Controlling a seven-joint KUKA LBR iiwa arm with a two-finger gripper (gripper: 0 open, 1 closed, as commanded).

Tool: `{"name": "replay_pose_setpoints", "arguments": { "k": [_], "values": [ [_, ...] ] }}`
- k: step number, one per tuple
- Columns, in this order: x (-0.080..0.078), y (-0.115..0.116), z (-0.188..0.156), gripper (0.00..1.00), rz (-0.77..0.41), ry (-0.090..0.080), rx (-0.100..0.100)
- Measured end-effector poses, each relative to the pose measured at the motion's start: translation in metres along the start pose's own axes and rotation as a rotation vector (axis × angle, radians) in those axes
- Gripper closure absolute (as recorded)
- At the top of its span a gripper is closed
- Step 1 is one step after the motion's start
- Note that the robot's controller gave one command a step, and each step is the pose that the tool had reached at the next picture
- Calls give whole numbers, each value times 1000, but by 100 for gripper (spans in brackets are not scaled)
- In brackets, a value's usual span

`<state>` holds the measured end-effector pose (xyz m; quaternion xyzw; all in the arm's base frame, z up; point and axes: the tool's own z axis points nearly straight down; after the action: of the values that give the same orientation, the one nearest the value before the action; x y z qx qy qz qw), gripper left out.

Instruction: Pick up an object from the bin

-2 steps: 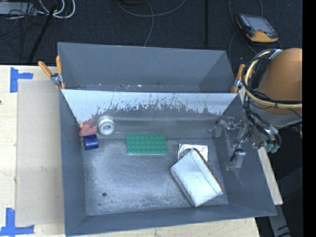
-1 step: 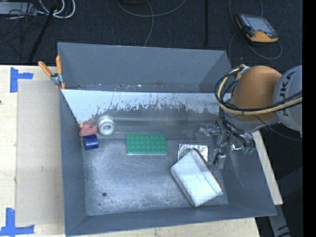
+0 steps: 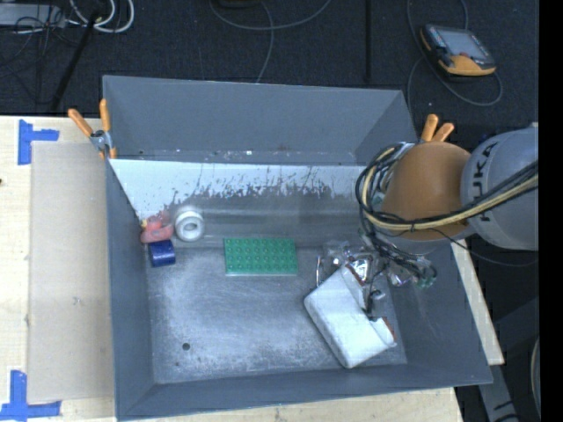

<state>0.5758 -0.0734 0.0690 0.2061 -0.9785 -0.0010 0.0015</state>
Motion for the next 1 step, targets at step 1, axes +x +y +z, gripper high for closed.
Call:
{"name": "replay_pose_setpoints", "arguments": {
  "k": [1],
  "values": [
    [-4, -2, -3, 100, 0, -14, 7]
  ]
}}
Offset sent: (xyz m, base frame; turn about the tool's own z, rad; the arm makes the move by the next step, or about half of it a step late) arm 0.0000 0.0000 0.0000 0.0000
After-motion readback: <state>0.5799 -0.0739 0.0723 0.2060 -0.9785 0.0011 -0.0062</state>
